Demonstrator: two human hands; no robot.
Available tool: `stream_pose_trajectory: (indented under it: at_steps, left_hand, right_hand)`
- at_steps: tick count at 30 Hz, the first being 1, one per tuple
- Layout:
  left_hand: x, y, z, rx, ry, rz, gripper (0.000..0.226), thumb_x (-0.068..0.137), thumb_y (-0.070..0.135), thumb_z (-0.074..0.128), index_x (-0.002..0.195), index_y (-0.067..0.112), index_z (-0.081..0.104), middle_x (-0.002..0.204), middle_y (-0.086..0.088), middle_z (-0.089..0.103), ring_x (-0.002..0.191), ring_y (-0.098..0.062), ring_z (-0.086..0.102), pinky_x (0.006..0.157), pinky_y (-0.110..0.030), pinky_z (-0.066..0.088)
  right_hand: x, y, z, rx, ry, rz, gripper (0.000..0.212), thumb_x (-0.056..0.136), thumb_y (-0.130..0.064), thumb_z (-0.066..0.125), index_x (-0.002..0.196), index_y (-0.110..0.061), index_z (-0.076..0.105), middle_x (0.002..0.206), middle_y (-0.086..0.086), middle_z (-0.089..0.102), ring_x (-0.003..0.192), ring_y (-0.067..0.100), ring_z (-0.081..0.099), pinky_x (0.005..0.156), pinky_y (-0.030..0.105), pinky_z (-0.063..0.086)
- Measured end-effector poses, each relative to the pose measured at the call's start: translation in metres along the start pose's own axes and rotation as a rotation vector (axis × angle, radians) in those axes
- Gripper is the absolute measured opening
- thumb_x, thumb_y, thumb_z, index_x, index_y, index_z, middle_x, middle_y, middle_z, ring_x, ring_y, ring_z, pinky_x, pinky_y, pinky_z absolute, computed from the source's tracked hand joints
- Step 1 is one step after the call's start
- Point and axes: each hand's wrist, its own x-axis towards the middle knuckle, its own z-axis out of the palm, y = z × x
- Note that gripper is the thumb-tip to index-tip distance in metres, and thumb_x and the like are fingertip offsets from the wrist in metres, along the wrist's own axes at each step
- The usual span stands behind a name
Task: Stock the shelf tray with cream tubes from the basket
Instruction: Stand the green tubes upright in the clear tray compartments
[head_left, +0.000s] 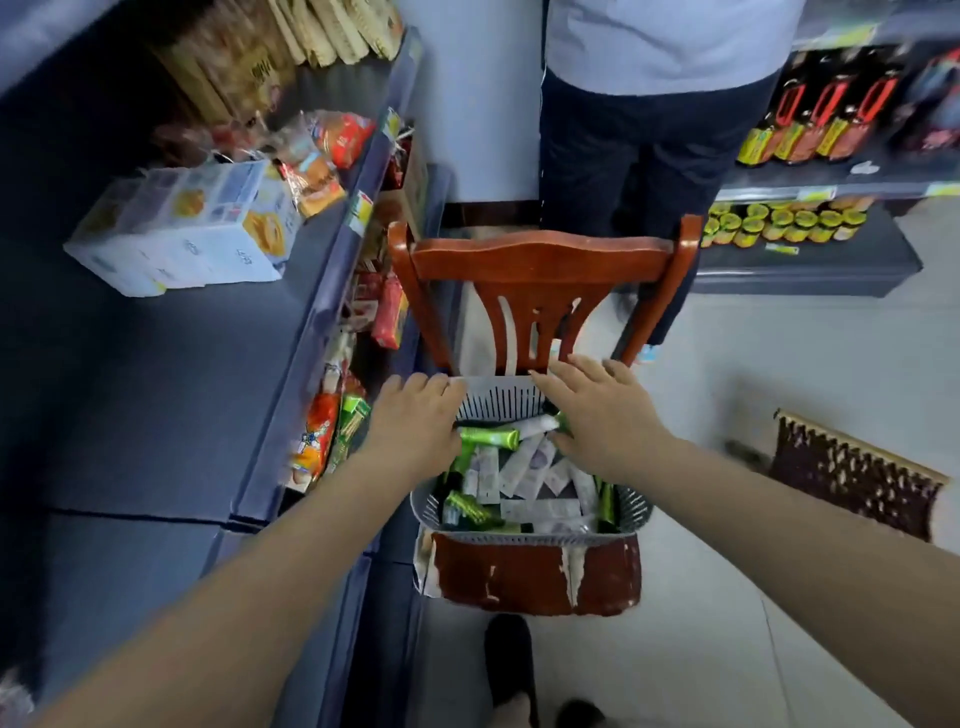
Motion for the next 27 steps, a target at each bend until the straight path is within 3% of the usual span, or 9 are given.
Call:
stream_pose_trajectory:
  at_steps: [13,19,23,27]
  left_hand:
    - [0.086,0.011,0.191,-0.145,-0.202,0.173,0.049,0.087,0.025,0.053,0.134,0.02,0.041,0.136,0.0,0.047,0.124,-0.023,0.044,0.101,-0.036,0.031]
    - [0.11,0.032,0.265,-0.12,-0.361,0.275,0.058,0.086,0.026,0.061,0.138,0.019,0.038,0.133,-0.003,0.048,0.125,-0.025,0.042,0.102,-0.039,0.031]
    - [0.128,0.041,0.304,-0.082,-0.456,0.324,0.051,0.086,0.016,0.06,0.134,0.017,0.043,0.129,-0.007,0.051,0.121,-0.028,0.047,0.1,-0.042,0.039]
    - [0.14,0.053,0.333,0.008,-0.563,0.405,0.044,0.09,0.016,0.053,0.133,0.019,0.045,0.131,-0.009,0.051,0.12,-0.03,0.049,0.094,-0.036,0.039]
  right_hand:
    - [0.077,-0.005,0.192,0.167,-0.29,0.01,0.065,0.093,-0.042,0.047,0.149,-0.023,0.019,0.156,0.001,0.02,0.144,0.021,0.015,0.116,0.042,0.012]
    - [0.097,0.003,0.269,0.18,-0.395,0.008,0.067,0.092,-0.042,0.049,0.148,-0.025,0.018,0.155,0.001,0.022,0.142,0.022,0.019,0.116,0.043,0.016]
    - [0.109,0.003,0.304,0.203,-0.466,-0.071,0.066,0.09,-0.036,0.054,0.147,-0.024,0.023,0.15,0.002,0.03,0.137,0.023,0.027,0.109,0.039,0.026]
    - [0.115,0.0,0.331,0.204,-0.524,-0.145,0.062,0.087,-0.036,0.058,0.142,-0.022,0.034,0.142,0.003,0.039,0.13,0.024,0.036,0.104,0.037,0.034]
